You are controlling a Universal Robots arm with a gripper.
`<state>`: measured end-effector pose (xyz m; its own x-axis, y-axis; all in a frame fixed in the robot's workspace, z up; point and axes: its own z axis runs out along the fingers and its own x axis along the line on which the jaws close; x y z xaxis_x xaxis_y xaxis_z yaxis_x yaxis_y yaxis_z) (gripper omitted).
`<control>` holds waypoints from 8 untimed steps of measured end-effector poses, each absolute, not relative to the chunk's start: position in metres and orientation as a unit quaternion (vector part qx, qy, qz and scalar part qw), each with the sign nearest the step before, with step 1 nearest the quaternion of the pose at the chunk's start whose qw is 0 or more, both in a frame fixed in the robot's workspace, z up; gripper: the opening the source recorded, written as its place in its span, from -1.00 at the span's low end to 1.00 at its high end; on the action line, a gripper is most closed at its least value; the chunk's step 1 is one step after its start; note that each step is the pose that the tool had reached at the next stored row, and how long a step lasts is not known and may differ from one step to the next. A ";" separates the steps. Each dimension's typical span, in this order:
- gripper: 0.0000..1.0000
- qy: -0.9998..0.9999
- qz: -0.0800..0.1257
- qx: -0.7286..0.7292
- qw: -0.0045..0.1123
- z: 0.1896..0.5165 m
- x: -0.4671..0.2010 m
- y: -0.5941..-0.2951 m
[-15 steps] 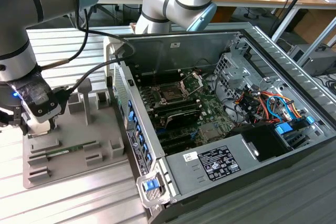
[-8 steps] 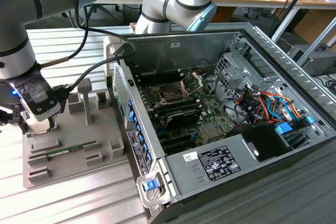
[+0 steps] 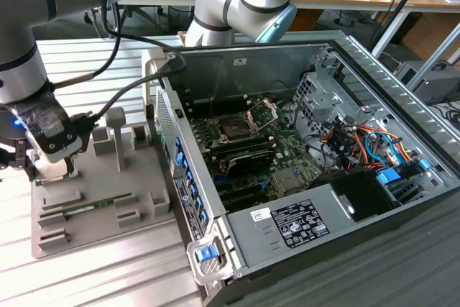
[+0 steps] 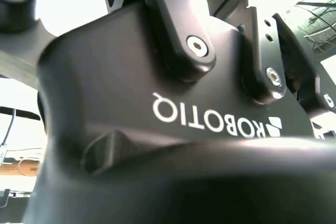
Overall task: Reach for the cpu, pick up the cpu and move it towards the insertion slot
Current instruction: 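Pick up the cpu and move it towards the insertion slot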
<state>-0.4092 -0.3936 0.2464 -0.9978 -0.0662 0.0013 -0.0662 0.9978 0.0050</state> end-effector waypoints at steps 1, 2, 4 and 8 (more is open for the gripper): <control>0.09 -0.999 -0.002 0.033 0.001 0.248 -0.409 -0.394; 0.09 -0.999 -0.002 0.033 0.001 0.249 -0.409 -0.394; 0.09 -0.999 -0.002 0.033 0.001 0.251 -0.409 -0.394; 0.09 -0.999 -0.002 0.033 0.001 0.256 -0.409 -0.394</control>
<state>-0.4092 -0.3936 0.2564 -0.9978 -0.0662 0.0014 -0.0662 0.9978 0.0050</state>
